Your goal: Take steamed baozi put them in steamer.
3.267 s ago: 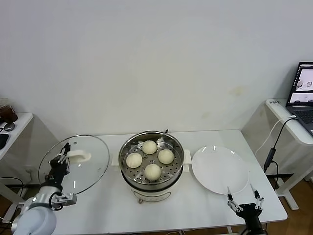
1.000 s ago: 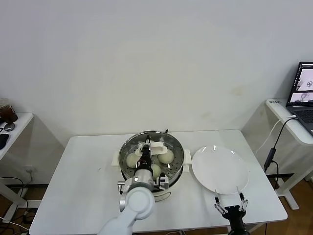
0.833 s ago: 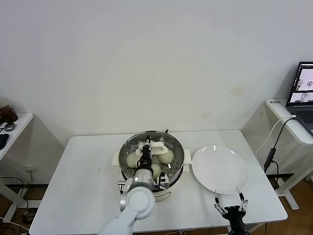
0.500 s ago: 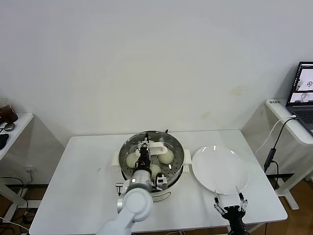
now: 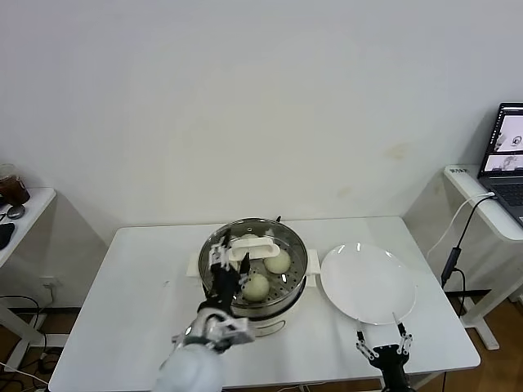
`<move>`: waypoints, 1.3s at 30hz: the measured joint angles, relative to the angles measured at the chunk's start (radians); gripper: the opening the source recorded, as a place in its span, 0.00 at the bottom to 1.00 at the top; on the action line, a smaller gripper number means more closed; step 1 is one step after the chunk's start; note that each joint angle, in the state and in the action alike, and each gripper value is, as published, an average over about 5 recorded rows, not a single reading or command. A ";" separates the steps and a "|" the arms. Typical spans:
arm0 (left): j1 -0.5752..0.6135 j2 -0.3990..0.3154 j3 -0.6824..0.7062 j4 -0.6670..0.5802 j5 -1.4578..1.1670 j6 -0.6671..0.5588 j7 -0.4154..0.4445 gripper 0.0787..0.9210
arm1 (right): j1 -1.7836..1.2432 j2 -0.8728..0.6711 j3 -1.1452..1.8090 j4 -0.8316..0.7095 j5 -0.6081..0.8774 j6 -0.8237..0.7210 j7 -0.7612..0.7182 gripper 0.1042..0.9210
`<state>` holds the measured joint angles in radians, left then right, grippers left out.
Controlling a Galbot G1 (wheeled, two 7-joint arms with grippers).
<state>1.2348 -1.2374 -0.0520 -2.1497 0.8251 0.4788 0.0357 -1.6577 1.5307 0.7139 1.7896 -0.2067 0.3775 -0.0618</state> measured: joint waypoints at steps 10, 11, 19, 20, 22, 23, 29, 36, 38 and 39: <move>0.380 0.023 -0.246 -0.131 -0.571 -0.315 -0.158 0.88 | -0.051 -0.041 -0.023 0.053 0.086 -0.046 -0.043 0.88; 0.418 0.022 -0.266 -0.134 -0.616 -0.346 -0.171 0.88 | -0.063 -0.051 -0.028 0.064 0.099 -0.054 -0.047 0.88; 0.612 -0.010 -0.354 -0.087 -0.872 -0.545 -0.237 0.88 | -0.145 -0.113 -0.080 0.141 0.185 -0.106 -0.080 0.88; 0.624 -0.015 -0.362 -0.073 -0.894 -0.563 -0.239 0.88 | -0.152 -0.118 -0.088 0.147 0.191 -0.110 -0.083 0.88; 0.644 -0.024 -0.379 -0.043 -0.931 -0.601 -0.239 0.88 | -0.163 -0.126 -0.101 0.158 0.203 -0.117 -0.090 0.88; 0.653 -0.028 -0.386 -0.030 -0.945 -0.619 -0.238 0.88 | -0.167 -0.129 -0.108 0.162 0.209 -0.119 -0.093 0.88; 0.694 -0.054 -0.413 0.034 -1.003 -0.702 -0.226 0.88 | -0.187 -0.139 -0.135 0.178 0.231 -0.127 -0.104 0.88; 0.720 -0.064 -0.442 0.080 -1.028 -0.755 -0.213 0.88 | -0.204 -0.147 -0.149 0.193 0.243 -0.131 -0.110 0.88; 0.726 -0.066 -0.447 0.088 -1.032 -0.763 -0.208 0.88 | -0.207 -0.148 -0.151 0.197 0.245 -0.134 -0.109 0.88; 0.729 -0.067 -0.449 0.091 -1.034 -0.767 -0.205 0.88 | -0.210 -0.149 -0.153 0.200 0.245 -0.137 -0.109 0.88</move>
<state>1.9636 -1.3047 -0.5007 -2.0590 -0.2086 -0.2883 -0.1698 -1.8672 1.3816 0.5613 1.9891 0.0388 0.2408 -0.1709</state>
